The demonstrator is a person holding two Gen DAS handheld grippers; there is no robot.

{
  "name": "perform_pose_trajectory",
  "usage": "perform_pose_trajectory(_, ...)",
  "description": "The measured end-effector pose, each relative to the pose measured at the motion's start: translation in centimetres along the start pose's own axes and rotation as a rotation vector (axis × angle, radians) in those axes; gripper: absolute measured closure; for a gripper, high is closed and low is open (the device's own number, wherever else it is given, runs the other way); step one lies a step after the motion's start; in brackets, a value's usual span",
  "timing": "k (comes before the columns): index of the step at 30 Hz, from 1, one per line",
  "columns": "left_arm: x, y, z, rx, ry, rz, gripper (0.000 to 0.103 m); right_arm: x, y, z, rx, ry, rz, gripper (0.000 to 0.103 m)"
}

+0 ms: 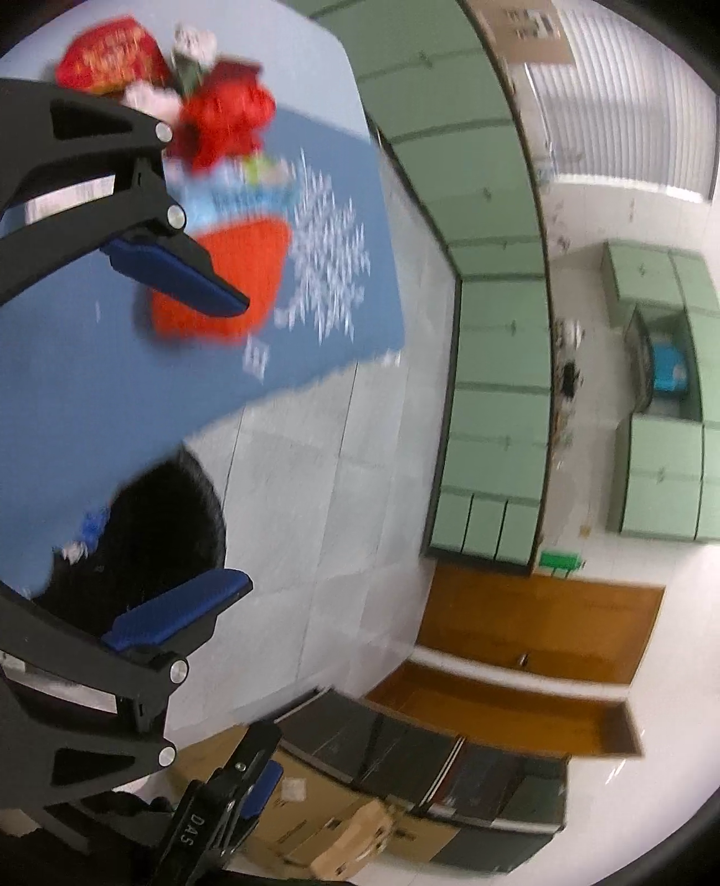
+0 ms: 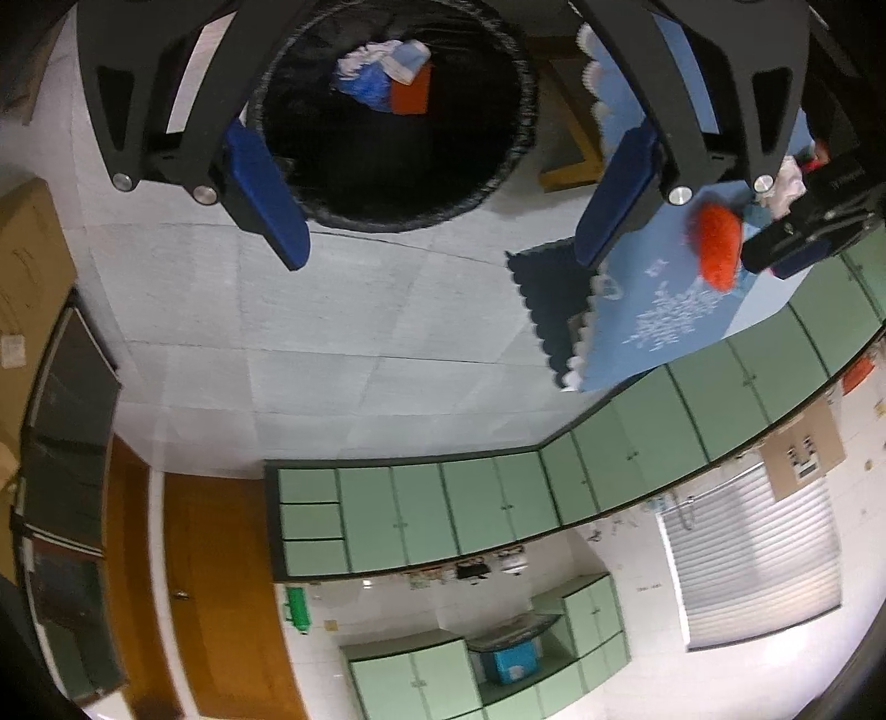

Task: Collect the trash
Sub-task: 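Open both grippers to drop the tissue and cup into the bin, then grasp the orange mesh sleeve with the right gripper while the left grasps the red paper cup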

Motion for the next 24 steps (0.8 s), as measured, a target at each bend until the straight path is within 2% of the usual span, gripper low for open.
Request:
perform_pose_trajectory(12, 4.4, -2.4, 11.8, 0.127, 0.273, -0.028, 0.012, -3.2, -0.2, 9.3, 0.082, 0.151, 0.021, 0.009)
perform_pose_trajectory(17, 5.1, -4.2, 15.4, 0.162, 0.356, -0.012, 0.012, -4.3, -0.8, 12.8, 0.118, 0.202, 0.03, 0.009)
perform_pose_trajectory(24, 5.0, -7.4, 18.8, 0.207, 0.426, 0.047, 0.012, -5.7, -1.9, 16.2, 0.152, 0.24, 0.061, 0.009)
Point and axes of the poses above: each gripper's, at about its wrist camera, not at the fingertips, and x roughly against the way its jaws point, z to its left, y to its top, the point moved 2 cm from there along -x, roughly the way its jaws point, and after that the axes turned 6 degrees about y, right-handed, at the moved point
